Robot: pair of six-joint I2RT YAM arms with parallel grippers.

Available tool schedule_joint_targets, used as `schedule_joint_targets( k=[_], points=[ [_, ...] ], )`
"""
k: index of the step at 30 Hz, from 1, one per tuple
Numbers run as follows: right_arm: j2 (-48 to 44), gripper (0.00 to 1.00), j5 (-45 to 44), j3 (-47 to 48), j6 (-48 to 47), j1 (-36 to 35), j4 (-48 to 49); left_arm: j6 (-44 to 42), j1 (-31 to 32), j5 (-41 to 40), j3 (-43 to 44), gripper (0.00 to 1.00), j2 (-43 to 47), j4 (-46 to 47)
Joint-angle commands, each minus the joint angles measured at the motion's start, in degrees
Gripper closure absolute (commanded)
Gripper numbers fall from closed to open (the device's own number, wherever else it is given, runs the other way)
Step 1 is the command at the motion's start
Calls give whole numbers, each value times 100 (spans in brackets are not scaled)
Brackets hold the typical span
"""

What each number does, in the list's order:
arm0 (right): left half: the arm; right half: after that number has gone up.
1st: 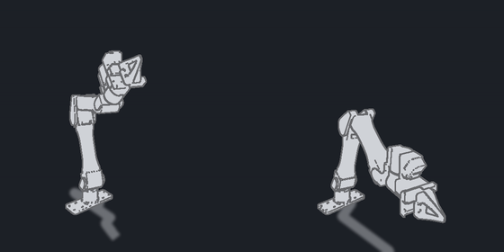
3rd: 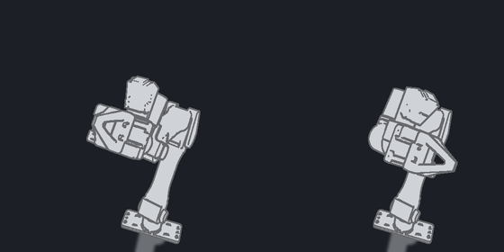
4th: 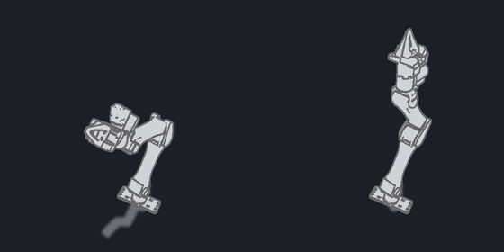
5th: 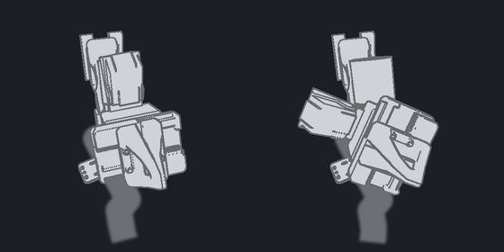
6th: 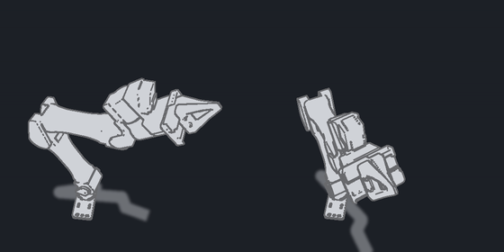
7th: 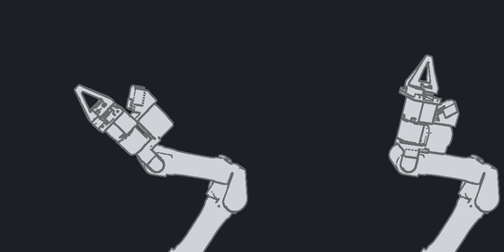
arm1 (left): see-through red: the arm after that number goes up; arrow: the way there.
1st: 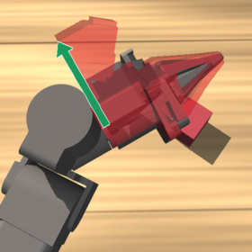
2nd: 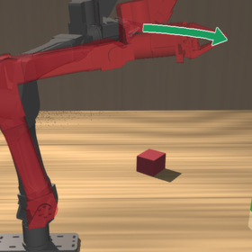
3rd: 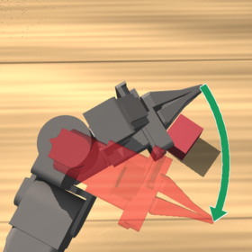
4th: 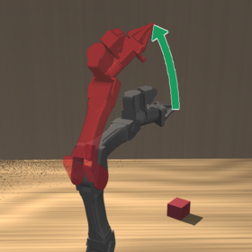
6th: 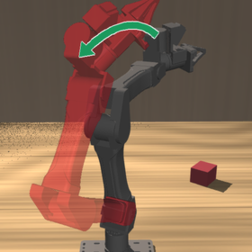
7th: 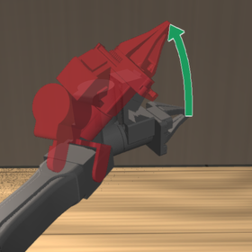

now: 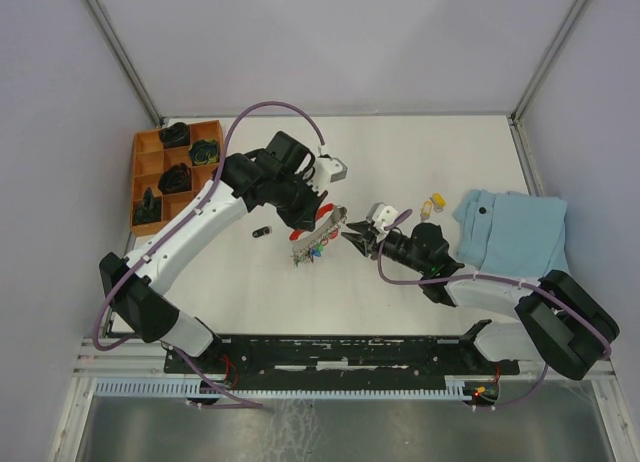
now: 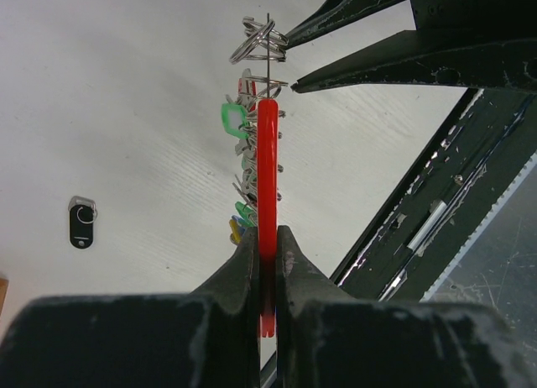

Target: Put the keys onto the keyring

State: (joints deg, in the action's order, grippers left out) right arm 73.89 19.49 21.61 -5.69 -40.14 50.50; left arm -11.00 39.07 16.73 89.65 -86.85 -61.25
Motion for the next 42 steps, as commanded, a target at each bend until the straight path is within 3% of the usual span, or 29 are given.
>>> schedule_joint_targets(
  k=[1, 14, 31, 42],
  points=[
    [-6, 66, -44, -25, -32, -44, 434, -210, 65, 228, 49, 97, 284, 82],
    [19, 65, -51, -17, -46, -83, 478, -202, 121, 322, 47, 97, 255, 74],
    [-81, 75, -468, -161, -81, -87, 562, -211, 153, 269, 32, 97, 385, 70],
    [-138, 72, -129, -152, 64, -123, 560, -175, 162, 262, 41, 97, 317, 79]
  ],
)
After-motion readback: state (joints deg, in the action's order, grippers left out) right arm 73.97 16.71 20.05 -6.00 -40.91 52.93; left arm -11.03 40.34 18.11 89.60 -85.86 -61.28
